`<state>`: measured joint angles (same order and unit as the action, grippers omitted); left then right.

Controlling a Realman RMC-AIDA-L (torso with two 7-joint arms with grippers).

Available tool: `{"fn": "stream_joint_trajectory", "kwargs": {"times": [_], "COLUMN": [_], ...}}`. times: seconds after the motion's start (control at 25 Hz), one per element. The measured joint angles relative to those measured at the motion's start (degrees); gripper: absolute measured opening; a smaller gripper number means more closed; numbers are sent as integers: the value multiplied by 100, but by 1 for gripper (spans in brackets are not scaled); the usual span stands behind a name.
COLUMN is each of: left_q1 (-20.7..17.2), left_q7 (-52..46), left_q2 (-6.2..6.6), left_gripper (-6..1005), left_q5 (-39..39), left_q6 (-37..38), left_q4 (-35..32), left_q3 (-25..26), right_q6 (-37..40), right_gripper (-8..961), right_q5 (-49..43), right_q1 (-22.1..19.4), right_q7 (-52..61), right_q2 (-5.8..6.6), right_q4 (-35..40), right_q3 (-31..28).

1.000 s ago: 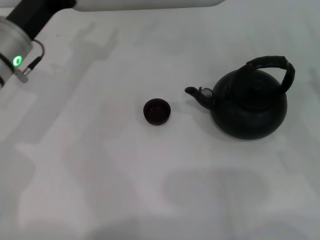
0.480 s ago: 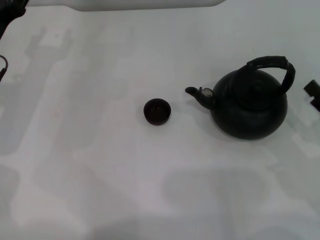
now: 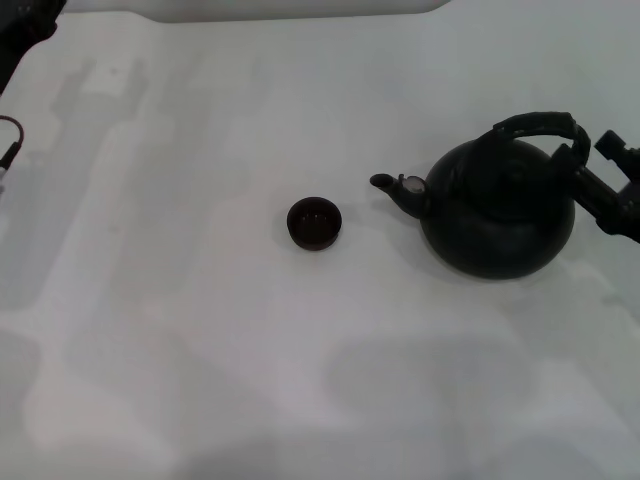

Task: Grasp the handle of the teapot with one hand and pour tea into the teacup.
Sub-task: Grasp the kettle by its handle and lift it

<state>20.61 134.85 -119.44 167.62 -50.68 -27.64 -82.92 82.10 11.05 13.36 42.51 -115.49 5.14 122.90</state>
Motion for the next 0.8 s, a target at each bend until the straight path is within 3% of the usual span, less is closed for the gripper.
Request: {"fn": "stream_joint_trajectory", "kwargs": {"times": [0.24,0.6,0.8], "left_q1": [18,43,50], "left_q7": [-157,-160,-160], "left_q2": [2,6,0], "left_gripper": [714,714,714], "left_q5": [0,6,8], "left_q6": [-17,-45,-46], "left_q4": [128,186,190], "left_q3": [-13,-13,-13], "right_q6": [-422,-336,-362], "right_gripper": [767,746,555], "right_q5": [39,-20,8], "right_q1": [12,-20,-11], "right_q7": [-114,-310,-316], "right_q2": [-6,-17,-23], "right_q4": [199,242,306], "right_q3": [-55,45,31]}}
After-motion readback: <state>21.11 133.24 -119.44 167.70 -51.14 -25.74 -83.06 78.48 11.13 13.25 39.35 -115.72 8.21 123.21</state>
